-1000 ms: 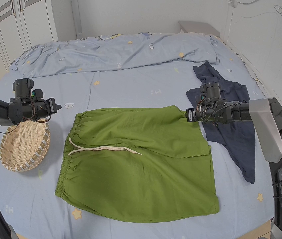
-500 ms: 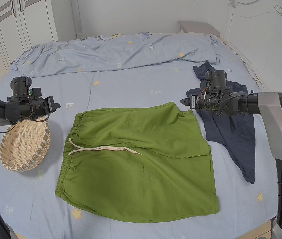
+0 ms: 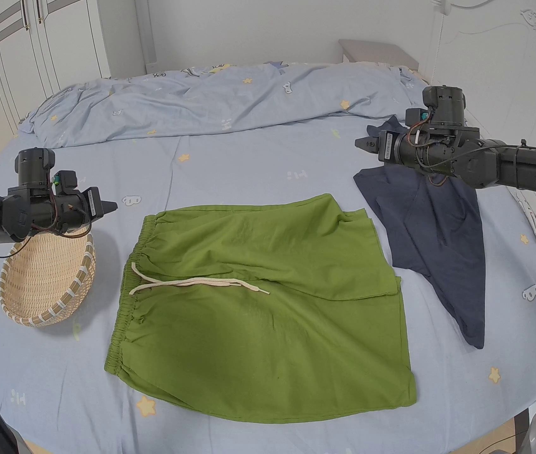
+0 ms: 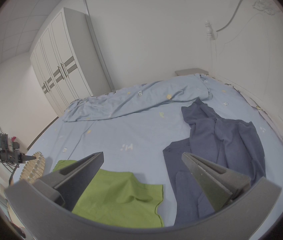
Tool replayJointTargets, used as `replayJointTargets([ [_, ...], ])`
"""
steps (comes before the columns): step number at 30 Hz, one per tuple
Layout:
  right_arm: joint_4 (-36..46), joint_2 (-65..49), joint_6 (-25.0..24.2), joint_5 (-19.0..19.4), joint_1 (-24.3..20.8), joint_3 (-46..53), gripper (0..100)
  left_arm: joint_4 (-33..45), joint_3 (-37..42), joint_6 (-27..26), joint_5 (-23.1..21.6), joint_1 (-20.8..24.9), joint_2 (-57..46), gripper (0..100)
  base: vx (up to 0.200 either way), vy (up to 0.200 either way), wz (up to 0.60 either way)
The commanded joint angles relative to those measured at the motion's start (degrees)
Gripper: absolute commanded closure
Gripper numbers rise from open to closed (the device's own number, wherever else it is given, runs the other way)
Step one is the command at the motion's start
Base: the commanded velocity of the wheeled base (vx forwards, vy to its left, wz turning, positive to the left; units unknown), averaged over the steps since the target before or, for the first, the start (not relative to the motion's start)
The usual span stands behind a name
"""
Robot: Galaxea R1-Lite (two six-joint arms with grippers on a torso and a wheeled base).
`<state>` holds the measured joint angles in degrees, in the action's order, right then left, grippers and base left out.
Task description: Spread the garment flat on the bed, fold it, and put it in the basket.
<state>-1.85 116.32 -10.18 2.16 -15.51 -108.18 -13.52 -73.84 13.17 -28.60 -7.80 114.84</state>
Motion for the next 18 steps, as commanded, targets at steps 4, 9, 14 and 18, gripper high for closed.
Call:
replayJointTargets([
  [4, -13.9, -17.4, -9.2, 9.2, 2.3, 43.1, 0, 0.9, 19.7, 3.3, -7.1, -2.1, -8.3, 100, 0.0, 0.0, 0.0],
  [9, -14.1, -18.3, -12.7, 11.5, 3.2, 49.8, 0, 1.1, 27.3, 4.7, -11.7, -4.2, -12.1, 100, 0.0, 0.0, 0.0],
  [14, -13.4, -19.6, -14.6, 11.6, 3.2, 52.8, 0, 1.1, 35.9, 4.4, -12.4, -3.8, -14.3, 100, 0.0, 0.0, 0.0],
  [18, -9.0, -22.3, -14.8, 12.2, 2.8, 55.1, 0, 1.2, 40.1, 4.7, -13.8, -3.5, -17.7, 100, 0.0, 0.0, 0.0],
])
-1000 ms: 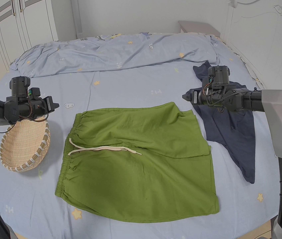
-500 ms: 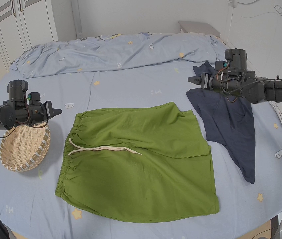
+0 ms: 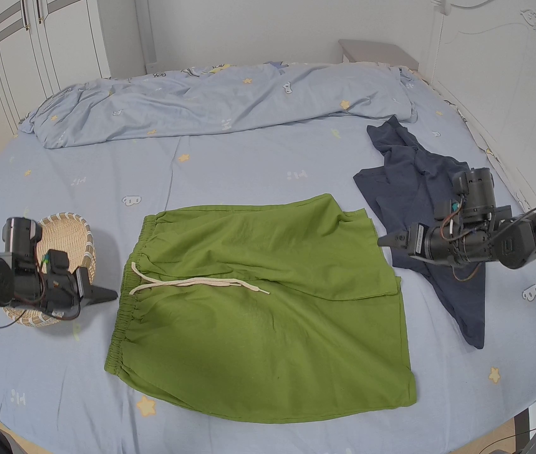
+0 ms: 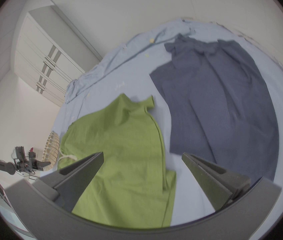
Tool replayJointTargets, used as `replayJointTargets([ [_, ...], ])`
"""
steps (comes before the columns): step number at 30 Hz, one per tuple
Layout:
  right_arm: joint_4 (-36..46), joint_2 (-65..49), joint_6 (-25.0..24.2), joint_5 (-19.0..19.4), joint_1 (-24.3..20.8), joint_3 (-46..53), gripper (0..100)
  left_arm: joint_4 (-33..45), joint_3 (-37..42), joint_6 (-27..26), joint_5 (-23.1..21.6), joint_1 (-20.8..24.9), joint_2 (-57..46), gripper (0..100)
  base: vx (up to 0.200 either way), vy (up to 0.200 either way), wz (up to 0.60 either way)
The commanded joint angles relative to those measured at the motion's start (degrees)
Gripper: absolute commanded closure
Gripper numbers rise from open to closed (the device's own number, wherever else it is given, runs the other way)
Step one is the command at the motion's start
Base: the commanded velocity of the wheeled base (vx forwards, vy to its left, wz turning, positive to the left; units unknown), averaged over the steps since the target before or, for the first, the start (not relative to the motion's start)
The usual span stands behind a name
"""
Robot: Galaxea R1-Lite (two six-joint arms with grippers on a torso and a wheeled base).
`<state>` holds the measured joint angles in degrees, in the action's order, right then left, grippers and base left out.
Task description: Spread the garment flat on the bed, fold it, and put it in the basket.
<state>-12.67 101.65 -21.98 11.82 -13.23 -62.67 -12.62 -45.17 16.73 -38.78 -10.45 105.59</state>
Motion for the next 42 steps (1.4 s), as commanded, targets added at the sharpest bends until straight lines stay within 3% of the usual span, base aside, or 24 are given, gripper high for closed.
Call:
replayJointTargets([
  [1, 3.2, -8.9, -3.0, 3.9, 0.4, 11.4, 0, 0.4, 12.9, 1.1, -4.0, -0.8, -9.9, 100, 0.0, 0.0, 0.0],
  [6, 3.9, -10.5, -4.1, 8.8, 0.8, 17.0, 0, 0.8, 16.8, 1.2, -5.6, -1.0, -11.6, 100, 0.0, 0.0, 0.0],
  [14, 4.0, -10.8, -5.4, 8.8, 0.6, 19.3, 0, 1.9, 18.1, 0.1, -7.5, -4.0, -8.2, 100, 0.0, 0.0, 0.0],
  [15, 4.1, -12.3, -5.4, 8.8, 0.7, 19.4, 0, 1.9, 18.3, -2.7, -7.4, -6.2, -8.6, 100, 0.0, 0.0, 0.0],
  [18, 4.1, -13.2, -5.4, 8.8, 0.5, 19.7, 0, 1.8, 19.3, -3.9, -6.8, -6.5, -10.3, 100, 0.0, 0.0, 0.0],
  [19, 4.1, -13.5, -5.4, 8.8, 0.4, 19.7, 0, 1.8, 19.6, -4.3, -6.6, -6.4, -10.4, 0, 0.0, 0.0, 0.0],
  [27, 4.1, -13.8, -5.0, 8.8, 0.1, 20.4, 0, 1.5, 19.6, -8.8, -6.1, -8.9, -6.6, 0, 0.0, 0.0, 0.0],
  [35, 4.1, -13.7, -4.8, 8.8, 0.0, 20.7, 0, -4.3, 19.2, -9.5, -4.3, -7.5, 0.0, 0, 0.0, 0.0, 0.0],
  [42, 4.0, -13.6, -4.8, 8.9, 0.0, 20.7, 0, -7.9, 19.6, -9.4, -4.4, -7.5, -2.1, 0, 0.0, 0.0, 0.0],
])
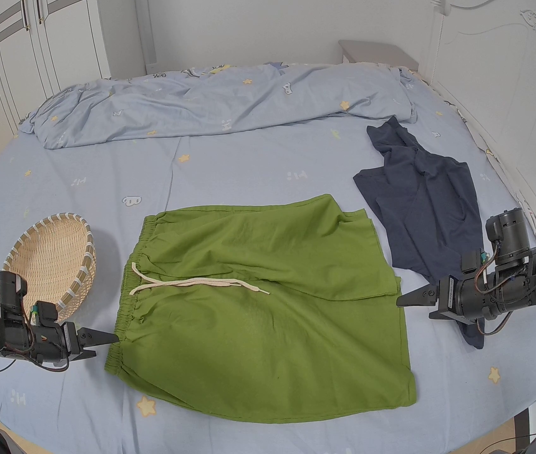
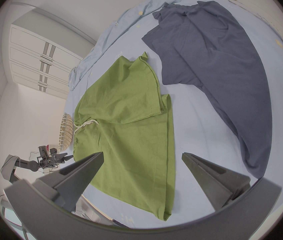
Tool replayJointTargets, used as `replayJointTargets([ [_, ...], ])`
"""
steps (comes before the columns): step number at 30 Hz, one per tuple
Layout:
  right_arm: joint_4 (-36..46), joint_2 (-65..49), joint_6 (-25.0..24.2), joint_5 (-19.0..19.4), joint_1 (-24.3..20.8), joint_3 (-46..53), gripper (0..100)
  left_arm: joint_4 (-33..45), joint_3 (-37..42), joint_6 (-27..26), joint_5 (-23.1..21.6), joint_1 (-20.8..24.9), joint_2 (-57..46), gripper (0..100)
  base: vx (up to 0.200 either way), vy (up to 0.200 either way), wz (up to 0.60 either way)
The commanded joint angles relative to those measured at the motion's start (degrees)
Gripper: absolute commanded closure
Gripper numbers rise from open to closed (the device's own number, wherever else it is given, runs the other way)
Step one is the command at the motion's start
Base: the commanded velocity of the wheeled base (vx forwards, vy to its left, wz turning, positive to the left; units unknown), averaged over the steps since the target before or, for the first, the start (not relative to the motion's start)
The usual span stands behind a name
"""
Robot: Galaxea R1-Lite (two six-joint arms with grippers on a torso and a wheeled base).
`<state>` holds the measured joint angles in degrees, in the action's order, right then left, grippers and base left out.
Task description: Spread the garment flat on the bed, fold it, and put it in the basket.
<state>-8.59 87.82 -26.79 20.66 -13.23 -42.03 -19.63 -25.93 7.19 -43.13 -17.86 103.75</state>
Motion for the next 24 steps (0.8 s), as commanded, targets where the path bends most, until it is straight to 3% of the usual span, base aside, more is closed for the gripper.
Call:
replayJointTargets([
  [1, -0.2, 0.2, 0.0, 0.0, 0.1, -0.1, 0, -1.6, 0.3, 0.1, -0.1, -0.2, -1.1, 0, 0.0, 0.0, 0.0],
  [8, -0.2, 0.4, 0.0, 0.1, 0.3, -0.2, 0, -2.5, 1.7, 0.5, -0.6, -0.6, -6.5, 0, 0.0, 0.0, 0.0],
  [24, -0.2, 0.4, 0.0, 0.1, 0.5, -0.2, 0, -2.5, 2.6, 0.4, -0.3, -0.2, -5.9, 0, 0.013, 0.0, 0.0],
])
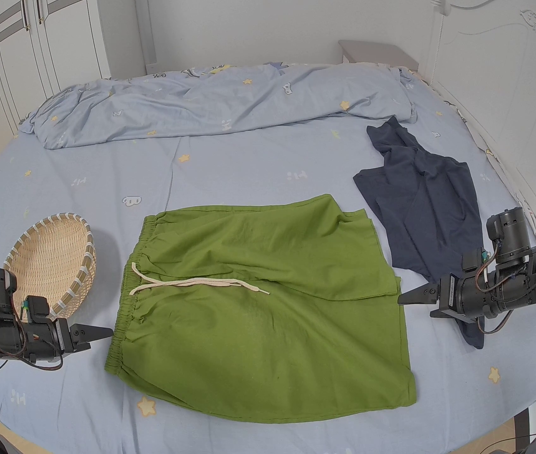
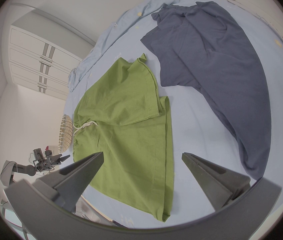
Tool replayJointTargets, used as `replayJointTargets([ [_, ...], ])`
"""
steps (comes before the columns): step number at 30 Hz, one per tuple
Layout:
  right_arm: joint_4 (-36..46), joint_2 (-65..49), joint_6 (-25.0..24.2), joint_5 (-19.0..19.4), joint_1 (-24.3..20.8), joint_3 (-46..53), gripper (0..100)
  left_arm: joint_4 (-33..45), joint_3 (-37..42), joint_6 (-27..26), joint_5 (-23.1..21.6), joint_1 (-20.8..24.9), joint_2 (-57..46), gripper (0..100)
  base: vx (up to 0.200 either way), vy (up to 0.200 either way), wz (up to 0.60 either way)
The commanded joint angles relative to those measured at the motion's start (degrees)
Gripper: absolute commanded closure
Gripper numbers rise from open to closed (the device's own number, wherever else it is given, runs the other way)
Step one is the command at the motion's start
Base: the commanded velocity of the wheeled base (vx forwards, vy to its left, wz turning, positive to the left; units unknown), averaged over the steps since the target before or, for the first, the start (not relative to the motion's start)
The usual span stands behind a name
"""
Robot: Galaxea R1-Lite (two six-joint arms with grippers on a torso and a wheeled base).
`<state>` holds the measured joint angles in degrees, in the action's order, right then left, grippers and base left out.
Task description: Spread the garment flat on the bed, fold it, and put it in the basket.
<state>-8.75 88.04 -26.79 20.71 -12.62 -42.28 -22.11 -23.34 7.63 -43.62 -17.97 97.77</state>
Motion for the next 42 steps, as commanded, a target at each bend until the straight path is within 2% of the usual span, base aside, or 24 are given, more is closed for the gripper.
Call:
replayJointTargets([
  [1, 0.0, 0.2, 0.0, 0.0, -0.1, 0.1, 0, 0.0, 0.0, -0.2, 0.4, 0.0, 0.1, 0, 0.2, 0.0, 0.0],
  [15, 0.0, 0.2, 0.0, 0.0, -0.3, 0.2, 0, -2.0, 5.5, -0.5, -0.1, 0.2, -0.6, 0, 0.014, 0.0, 0.0],
  [20, 0.0, 0.2, 0.0, 0.0, -0.4, 0.2, 0, -2.2, 6.8, -2.1, -0.2, 1.0, 0.0, 0, 0.0, 0.0, 0.0],
  [21, 0.0, 0.3, 0.0, 0.0, -0.5, 0.3, 0, -2.2, 7.4, -4.9, -0.2, 1.1, 2.0, 0, 0.0, 0.0, 0.0],
  [23, 0.0, 0.3, 0.0, 0.0, -0.5, 0.3, 0, -2.2, 7.5, -5.9, 0.2, 1.1, 3.2, 0, 0.0, 0.0, 0.0],
  [28, 0.0, 0.2, 0.0, 0.0, -0.5, 0.3, 0, -3.6, 7.0, -6.0, 0.4, 1.6, 7.2, 0, 0.0, 0.0, 0.0],
  [42, 0.0, 0.4, 0.0, 0.0, -0.5, 0.3, 0, -4.3, 7.9, -5.6, -0.3, 3.1, 7.1, 0, 0.0, 0.0, 0.0],
])
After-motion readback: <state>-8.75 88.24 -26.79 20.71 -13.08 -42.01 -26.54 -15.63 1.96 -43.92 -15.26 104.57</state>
